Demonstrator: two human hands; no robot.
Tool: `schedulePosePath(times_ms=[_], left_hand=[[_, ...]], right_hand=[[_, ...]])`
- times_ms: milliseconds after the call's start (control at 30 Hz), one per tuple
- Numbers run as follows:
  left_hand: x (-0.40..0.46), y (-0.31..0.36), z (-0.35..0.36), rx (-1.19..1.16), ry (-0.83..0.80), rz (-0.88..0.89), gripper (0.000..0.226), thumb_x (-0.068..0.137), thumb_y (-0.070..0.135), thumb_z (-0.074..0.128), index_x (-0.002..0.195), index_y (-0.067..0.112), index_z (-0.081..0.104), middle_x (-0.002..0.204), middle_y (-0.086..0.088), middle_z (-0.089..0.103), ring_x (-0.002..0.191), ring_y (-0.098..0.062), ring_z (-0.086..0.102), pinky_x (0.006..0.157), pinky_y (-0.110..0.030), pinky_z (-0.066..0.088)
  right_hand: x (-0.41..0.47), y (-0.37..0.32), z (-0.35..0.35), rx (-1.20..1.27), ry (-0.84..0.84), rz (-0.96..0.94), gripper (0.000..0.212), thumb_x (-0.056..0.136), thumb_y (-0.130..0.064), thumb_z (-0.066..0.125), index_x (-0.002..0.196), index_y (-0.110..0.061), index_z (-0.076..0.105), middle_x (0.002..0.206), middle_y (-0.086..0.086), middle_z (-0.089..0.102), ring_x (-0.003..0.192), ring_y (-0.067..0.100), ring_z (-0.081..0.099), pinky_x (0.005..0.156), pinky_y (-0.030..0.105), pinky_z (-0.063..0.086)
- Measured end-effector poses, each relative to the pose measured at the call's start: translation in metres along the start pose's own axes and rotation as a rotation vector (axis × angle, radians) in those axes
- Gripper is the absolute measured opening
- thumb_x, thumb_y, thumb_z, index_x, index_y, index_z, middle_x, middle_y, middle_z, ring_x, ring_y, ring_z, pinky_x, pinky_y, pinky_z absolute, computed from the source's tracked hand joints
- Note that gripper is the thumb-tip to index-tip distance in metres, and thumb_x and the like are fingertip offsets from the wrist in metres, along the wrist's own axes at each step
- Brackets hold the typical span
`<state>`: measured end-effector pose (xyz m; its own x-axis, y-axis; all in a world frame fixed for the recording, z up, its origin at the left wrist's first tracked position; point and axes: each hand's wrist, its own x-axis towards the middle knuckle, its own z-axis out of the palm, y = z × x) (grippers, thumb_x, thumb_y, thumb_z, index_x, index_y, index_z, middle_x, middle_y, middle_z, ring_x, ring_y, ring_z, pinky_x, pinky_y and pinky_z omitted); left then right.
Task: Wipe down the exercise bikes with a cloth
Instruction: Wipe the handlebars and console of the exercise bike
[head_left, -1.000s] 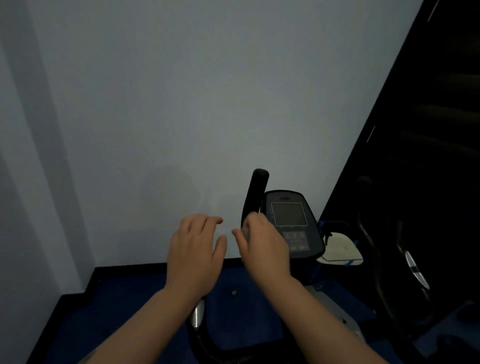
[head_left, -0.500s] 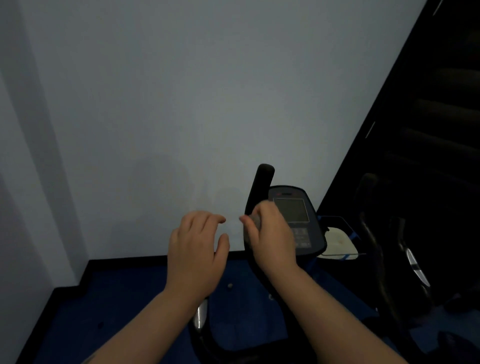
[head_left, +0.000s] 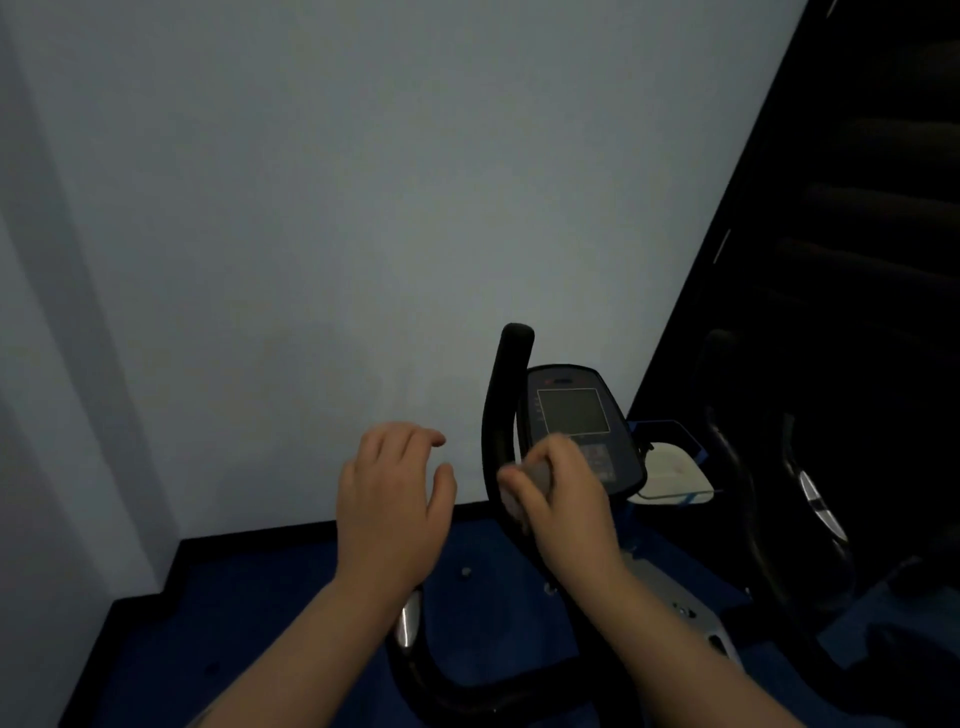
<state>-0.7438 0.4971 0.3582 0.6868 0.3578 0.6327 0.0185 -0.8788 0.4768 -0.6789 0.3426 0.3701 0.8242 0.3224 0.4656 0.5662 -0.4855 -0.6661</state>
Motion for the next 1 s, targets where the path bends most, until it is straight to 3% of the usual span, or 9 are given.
schedulePosePath(times_ms=[167,333,467,533,633,733,767,900,1000], left_hand=[[0.000,-0.001,0.000,0.009,-0.003,0.015,0.025,0.086,0.028,0.045,0.103,0.019,0.061,0.100,0.006,0.058,0.100,-0.012,0.045,0.072,-0.029,0.037],[0.000,-0.001,0.001,-0.007,0.008,0.007,0.023,0.086,0.029,0.045,0.102,0.021,0.060,0.099,0.008,0.057,0.100,-0.009,0.043,0.073,-0.027,0.034],[0.000,-0.001,0.000,-0.010,0.007,0.026,0.024,0.086,0.030,0.043,0.100,0.021,0.061,0.098,0.008,0.057,0.099,-0.010,0.045,0.073,-0.027,0.035],[-0.001,-0.001,-0.001,-0.022,0.018,0.028,0.028,0.086,0.032,0.040,0.099,0.020,0.061,0.098,0.008,0.058,0.098,-0.011,0.046,0.073,-0.027,0.037],[0.000,0.001,-0.001,-0.023,0.011,0.028,0.029,0.085,0.033,0.039,0.098,0.020,0.062,0.098,0.008,0.057,0.099,-0.011,0.046,0.074,-0.027,0.037],[0.000,0.001,-0.001,-0.009,0.018,0.033,0.026,0.085,0.032,0.042,0.097,0.021,0.062,0.097,0.008,0.057,0.099,-0.011,0.047,0.073,-0.027,0.036],[0.000,0.000,-0.001,0.001,0.021,0.027,0.022,0.085,0.030,0.044,0.096,0.021,0.061,0.097,0.009,0.057,0.098,-0.011,0.047,0.072,-0.027,0.035],[0.000,0.000,0.002,0.031,0.020,0.020,0.013,0.084,0.025,0.054,0.095,0.023,0.061,0.095,0.010,0.055,0.097,-0.011,0.047,0.071,-0.026,0.036],[0.000,0.000,0.002,0.043,0.019,0.018,0.017,0.084,0.028,0.049,0.095,0.024,0.061,0.096,0.011,0.056,0.097,-0.010,0.048,0.071,-0.027,0.038]], right_hand=[[0.034,-0.012,0.020,0.092,0.083,0.054,0.023,0.090,-0.030,0.063,0.082,-0.017,0.046,0.085,-0.006,0.050,0.071,-0.002,0.047,0.057,0.013,0.033],[-0.004,0.005,-0.003,-0.017,-0.115,-0.006,0.023,0.088,-0.041,0.059,0.078,-0.031,0.041,0.079,-0.013,0.050,0.072,0.000,0.050,0.055,0.014,0.036],[-0.017,0.001,-0.008,-0.197,-0.099,-0.041,0.024,0.086,-0.052,0.054,0.091,-0.034,0.039,0.097,-0.010,0.042,0.092,0.009,0.041,0.070,0.028,0.043],[-0.022,-0.003,-0.002,-0.231,-0.064,-0.012,0.030,0.084,-0.057,0.054,0.096,-0.037,0.036,0.100,-0.008,0.039,0.093,0.010,0.041,0.069,0.030,0.044],[-0.025,-0.002,0.002,-0.267,-0.050,-0.038,0.028,0.087,-0.049,0.057,0.099,-0.033,0.037,0.099,-0.008,0.042,0.089,0.009,0.044,0.064,0.026,0.040],[-0.009,-0.002,-0.007,-0.060,-0.127,-0.030,0.016,0.093,-0.036,0.056,0.093,-0.030,0.041,0.094,-0.007,0.051,0.081,0.003,0.051,0.063,0.019,0.040],[0.003,-0.006,-0.014,0.028,-0.094,-0.019,0.013,0.094,-0.034,0.055,0.093,-0.030,0.042,0.092,-0.006,0.054,0.080,0.003,0.053,0.064,0.019,0.042],[0.079,-0.044,-0.032,0.125,0.316,-0.182,0.012,0.094,-0.032,0.053,0.097,-0.031,0.041,0.100,-0.004,0.049,0.083,0.000,0.050,0.067,0.019,0.042],[0.097,-0.055,-0.008,-0.007,0.340,-0.213,0.014,0.094,-0.026,0.054,0.103,-0.019,0.046,0.107,0.002,0.043,0.086,0.012,0.050,0.073,0.030,0.045]])
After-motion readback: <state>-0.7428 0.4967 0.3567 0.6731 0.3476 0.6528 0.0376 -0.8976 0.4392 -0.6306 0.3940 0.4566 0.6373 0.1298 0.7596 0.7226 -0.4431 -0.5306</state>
